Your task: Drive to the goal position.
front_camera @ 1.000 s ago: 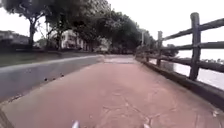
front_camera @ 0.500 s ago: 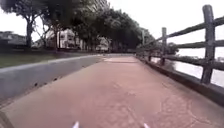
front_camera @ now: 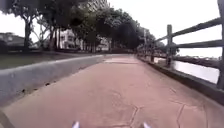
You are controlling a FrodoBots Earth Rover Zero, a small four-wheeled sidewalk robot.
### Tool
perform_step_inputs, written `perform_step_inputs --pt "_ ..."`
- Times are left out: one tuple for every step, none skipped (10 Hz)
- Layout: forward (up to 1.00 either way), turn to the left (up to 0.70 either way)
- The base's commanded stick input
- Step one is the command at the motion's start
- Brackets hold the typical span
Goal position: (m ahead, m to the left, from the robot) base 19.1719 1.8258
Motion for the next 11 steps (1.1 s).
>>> perform_step_inputs --pt "0.70 -0.32" --pt "0.70 -0.33" --pt "0.70 -0.13" --pt "0.70 0.00" --pt "0.70 0.00" --pt "0.70 0.00" --pt "0.70 0.00" --pt "0.70 0.00" --pt "0.70 0.00" --pt "0.70 0.00" --pt "0.70 0.00"
